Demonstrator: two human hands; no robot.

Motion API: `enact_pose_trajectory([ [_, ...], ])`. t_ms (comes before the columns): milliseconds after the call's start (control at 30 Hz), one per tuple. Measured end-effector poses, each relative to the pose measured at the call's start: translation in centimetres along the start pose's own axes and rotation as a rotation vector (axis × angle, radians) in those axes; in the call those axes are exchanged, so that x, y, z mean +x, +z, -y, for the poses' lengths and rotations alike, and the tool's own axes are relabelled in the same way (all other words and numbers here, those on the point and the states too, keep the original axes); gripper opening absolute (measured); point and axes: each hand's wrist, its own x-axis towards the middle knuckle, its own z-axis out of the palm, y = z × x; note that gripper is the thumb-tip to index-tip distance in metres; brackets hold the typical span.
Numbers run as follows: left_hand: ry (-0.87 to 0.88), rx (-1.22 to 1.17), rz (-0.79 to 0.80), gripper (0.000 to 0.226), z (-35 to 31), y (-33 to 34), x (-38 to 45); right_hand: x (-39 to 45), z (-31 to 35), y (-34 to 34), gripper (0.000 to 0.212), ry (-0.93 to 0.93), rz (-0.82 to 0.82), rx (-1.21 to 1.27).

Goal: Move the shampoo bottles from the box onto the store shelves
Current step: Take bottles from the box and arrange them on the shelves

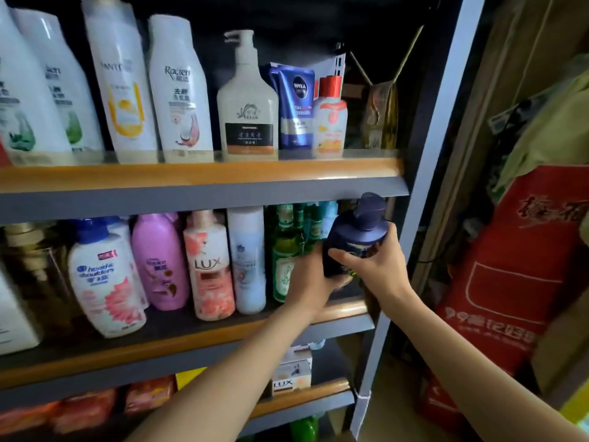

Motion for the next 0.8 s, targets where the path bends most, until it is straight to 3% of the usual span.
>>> enact_pose_trajectory([
  [300, 0.043, 0.169, 0.033, 0.055, 1.7, -0.2, 0.5, 1.1, -2.9, 1.0, 0.070, -0.009, 0.063, -0.057],
  [467, 0.037, 0.238, 0.060, 0.039, 1.8, -0.2, 0.6, 1.4, -3.8, 1.4, 0.072, 0.023, 0.084, -0.090],
  [800, -0.080, 0.149, 0.033, 0.029, 2.8, -0.4, 1.6, 4.5, -3.0, 3.0, 0.082, 0.200, 0.123, -0.170],
])
